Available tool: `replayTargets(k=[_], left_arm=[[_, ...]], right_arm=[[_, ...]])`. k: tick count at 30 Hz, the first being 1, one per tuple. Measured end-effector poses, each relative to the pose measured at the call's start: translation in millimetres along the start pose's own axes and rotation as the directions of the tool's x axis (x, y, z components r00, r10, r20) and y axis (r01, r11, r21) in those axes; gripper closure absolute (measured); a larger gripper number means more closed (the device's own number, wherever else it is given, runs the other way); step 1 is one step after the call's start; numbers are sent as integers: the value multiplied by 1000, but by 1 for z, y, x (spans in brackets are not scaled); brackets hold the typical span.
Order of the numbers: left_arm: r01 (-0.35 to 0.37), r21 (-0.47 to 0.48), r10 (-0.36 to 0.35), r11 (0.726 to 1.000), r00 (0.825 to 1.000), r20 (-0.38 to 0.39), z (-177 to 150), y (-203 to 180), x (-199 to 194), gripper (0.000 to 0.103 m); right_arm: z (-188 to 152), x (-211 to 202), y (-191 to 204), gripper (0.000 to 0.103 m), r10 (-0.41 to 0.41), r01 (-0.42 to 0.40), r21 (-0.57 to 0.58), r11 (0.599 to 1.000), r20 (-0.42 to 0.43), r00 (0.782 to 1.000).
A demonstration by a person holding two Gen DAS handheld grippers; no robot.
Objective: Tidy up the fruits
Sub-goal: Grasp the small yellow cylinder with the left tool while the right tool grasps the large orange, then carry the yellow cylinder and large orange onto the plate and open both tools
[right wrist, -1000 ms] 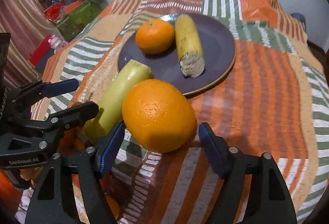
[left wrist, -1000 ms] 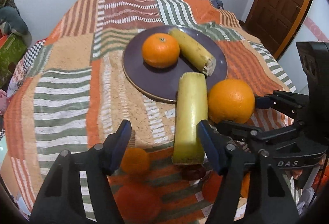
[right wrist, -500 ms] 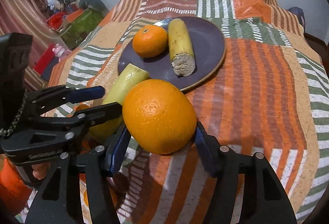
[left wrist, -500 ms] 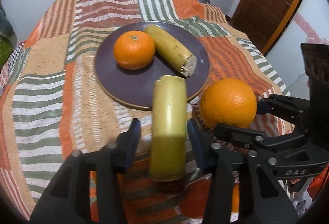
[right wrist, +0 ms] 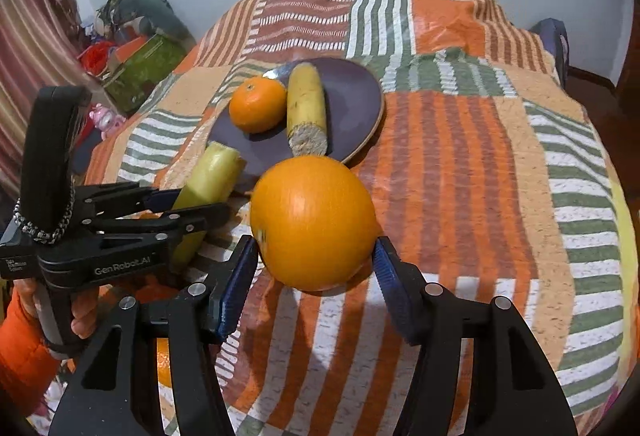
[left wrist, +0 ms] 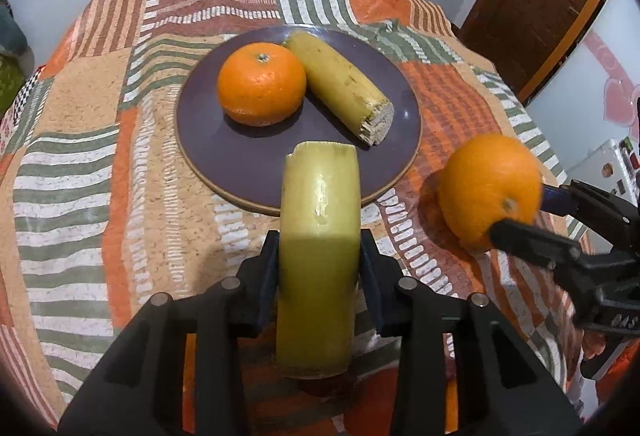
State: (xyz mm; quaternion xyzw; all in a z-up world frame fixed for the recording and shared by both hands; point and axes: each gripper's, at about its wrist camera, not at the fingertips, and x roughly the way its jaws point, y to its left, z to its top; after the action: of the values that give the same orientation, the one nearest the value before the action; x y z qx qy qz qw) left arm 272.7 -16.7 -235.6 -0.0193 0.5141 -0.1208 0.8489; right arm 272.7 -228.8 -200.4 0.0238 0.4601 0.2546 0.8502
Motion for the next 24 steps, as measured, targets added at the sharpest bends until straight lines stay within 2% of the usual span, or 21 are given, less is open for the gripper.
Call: replayTargets(k=[2, 4, 6, 8, 9, 11, 13, 14, 16, 18, 21, 24], left_arm=[[7, -15, -7, 1000, 1000, 10, 1, 3, -7, 66], [14, -27, -13, 1000, 1000, 18, 2, 6, -12, 66], [8, -31, -8, 999, 1000, 25, 3, 8, -17, 66], [0, -34, 2, 999, 999, 36, 3, 9, -21, 66], [1, -37, 0, 999, 999, 42, 3, 10, -23, 66], [8, -44, -6, 999, 999, 53, 3, 12, -28, 66], [5, -46, -2, 999, 998, 65, 3, 12, -33, 66], [2, -45, 1, 999, 998, 70, 3, 11, -35, 66], [2, -42, 1, 999, 997, 80, 4, 10, -39, 66], [7, -41, -3, 999, 996, 89, 5, 10, -43, 66], [8, -39, -4, 999, 994, 105, 6, 9, -49, 66], [1, -35, 3, 999, 993, 120, 7, 9, -53, 66]], right_arm=[[4, -6, -1, 61, -11, 11, -8, 1000, 30, 999], [10, -11, -1, 83, -6, 7, -21, 1000, 45, 999], [15, -12, 0, 86, 26, -25, -32, 999, 28, 999], [16, -10, 3, 86, 5, -3, -49, 999, 27, 1000], [15, -8, 4, 84, -3, 4, -56, 998, 22, 1000], [13, -7, 2, 73, 1, 0, -39, 999, 20, 1000], [13, -5, -1, 46, 5, -5, -13, 1000, 16, 1000], [14, -3, -2, 43, -8, 8, -10, 1000, 20, 1000], [14, 8, -3, 38, -46, 46, -18, 999, 2, 999], [15, 18, -6, 37, -73, 73, -26, 997, -14, 997], [16, 32, -12, 37, -34, 34, -4, 999, -49, 998], [19, 35, -10, 37, -28, 27, -13, 1000, -54, 998]])
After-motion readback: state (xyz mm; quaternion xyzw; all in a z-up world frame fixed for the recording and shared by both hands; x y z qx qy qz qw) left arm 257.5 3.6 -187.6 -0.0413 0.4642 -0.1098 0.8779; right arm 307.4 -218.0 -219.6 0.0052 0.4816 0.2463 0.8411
